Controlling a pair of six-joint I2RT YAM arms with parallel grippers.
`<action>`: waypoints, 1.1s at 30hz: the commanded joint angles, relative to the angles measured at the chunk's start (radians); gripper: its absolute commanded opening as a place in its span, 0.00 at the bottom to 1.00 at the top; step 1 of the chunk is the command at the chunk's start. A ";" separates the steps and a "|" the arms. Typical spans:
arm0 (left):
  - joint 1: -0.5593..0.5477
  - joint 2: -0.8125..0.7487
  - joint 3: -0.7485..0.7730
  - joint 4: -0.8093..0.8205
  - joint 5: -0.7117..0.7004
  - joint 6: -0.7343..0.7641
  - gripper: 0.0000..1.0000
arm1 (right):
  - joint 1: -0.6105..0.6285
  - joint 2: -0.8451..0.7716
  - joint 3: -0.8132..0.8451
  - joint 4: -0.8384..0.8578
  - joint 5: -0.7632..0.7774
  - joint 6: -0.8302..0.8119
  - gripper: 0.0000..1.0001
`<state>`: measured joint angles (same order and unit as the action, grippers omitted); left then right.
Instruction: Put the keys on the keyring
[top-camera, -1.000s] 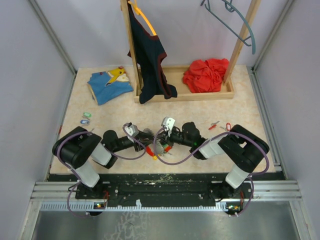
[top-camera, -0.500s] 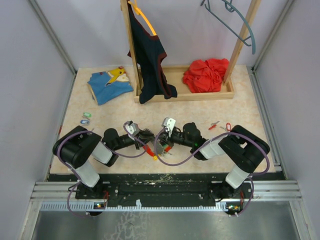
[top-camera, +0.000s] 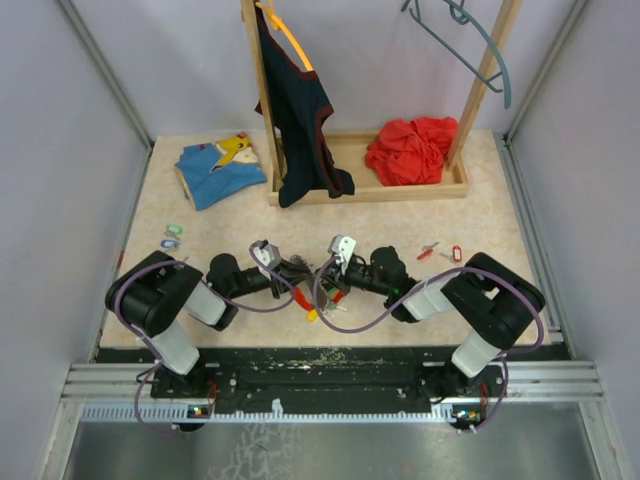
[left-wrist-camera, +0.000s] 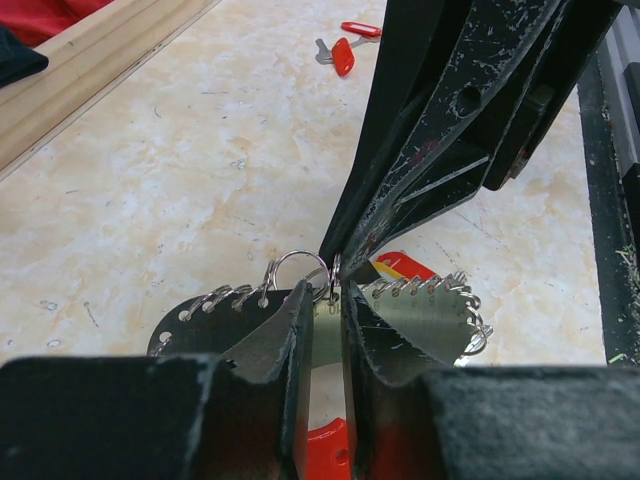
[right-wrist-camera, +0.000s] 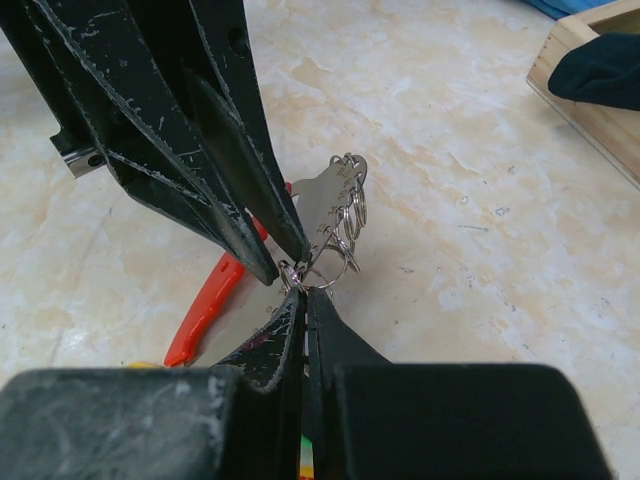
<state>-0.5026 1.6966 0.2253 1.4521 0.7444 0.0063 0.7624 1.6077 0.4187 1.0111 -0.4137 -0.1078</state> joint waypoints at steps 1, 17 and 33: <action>-0.008 -0.005 0.024 -0.018 0.034 0.005 0.22 | -0.006 -0.039 0.010 0.107 -0.031 0.016 0.00; -0.021 -0.020 0.052 -0.093 0.062 0.008 0.01 | -0.005 -0.048 0.009 0.102 -0.044 0.019 0.00; -0.145 -0.232 0.368 -1.103 -0.275 0.202 0.00 | -0.119 -0.177 0.038 -0.280 -0.173 -0.130 0.35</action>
<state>-0.6121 1.4876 0.5144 0.6487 0.6235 0.1558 0.6807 1.4677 0.4133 0.8249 -0.4717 -0.2005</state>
